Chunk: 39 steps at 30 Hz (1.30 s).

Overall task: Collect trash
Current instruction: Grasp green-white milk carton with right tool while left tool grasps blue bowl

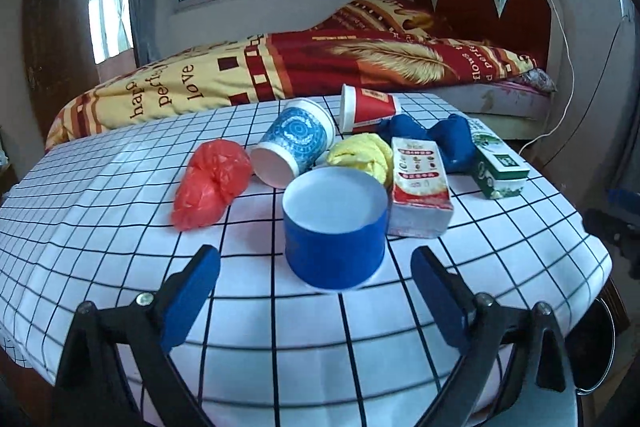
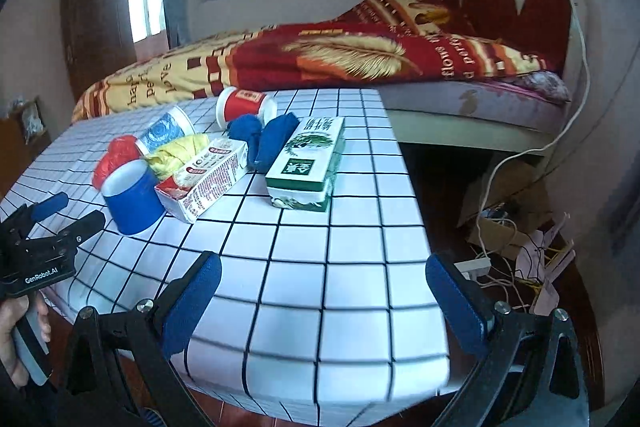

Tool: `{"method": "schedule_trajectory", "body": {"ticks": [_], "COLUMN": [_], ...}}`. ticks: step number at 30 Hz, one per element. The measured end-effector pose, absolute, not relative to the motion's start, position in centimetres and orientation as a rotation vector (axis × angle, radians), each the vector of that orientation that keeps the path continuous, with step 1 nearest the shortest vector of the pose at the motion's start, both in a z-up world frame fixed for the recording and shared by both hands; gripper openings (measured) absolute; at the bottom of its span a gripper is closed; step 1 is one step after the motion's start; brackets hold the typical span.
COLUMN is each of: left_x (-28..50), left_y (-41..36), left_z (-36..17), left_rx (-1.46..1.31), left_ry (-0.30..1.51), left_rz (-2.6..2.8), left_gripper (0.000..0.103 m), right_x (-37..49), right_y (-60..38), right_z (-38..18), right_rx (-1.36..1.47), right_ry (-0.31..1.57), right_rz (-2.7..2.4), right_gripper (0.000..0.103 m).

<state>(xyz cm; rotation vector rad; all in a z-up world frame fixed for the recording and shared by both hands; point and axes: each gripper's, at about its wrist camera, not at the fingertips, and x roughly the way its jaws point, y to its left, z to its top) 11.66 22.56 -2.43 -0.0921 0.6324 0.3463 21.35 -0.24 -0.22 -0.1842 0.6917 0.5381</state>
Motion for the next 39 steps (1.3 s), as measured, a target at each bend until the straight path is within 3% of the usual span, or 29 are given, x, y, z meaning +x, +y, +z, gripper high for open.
{"method": "schedule_trajectory", "body": {"ticks": [13, 19, 20, 21, 25, 39], "left_x": [16.0, 16.5, 16.6, 16.6, 16.3, 12.2], "left_y": [24.2, 24.4, 24.4, 24.5, 24.7, 21.5], "left_z": [-3.9, -3.9, -3.9, -3.9, -3.7, -1.3], "left_rx": [-0.116, -0.133, -0.133, -0.135, -0.146, -0.089], "left_ry": [0.707, 0.725, 0.724, 0.726, 0.71, 0.611], "left_rz": [0.299, 0.272, 0.265, 0.255, 0.236, 0.226], "left_gripper": [0.095, 0.086, 0.083, 0.075, 0.075, 0.075], "right_x": [30.1, 32.4, 32.4, 32.2, 30.8, 24.2], "right_y": [6.8, 7.8, 7.8, 7.6, 6.7, -1.0], "right_z": [-2.6, -3.9, -4.0, -3.9, -3.6, 0.0], "right_rx": [-0.208, -0.204, -0.202, -0.204, -0.216, -0.212], "right_ry": [0.819, 0.878, 0.883, 0.878, 0.849, 0.722], "right_rz": [0.521, 0.522, 0.53, 0.532, 0.542, 0.547], "right_gripper": [0.1, 0.076, 0.06, 0.061, 0.057, 0.056]}}
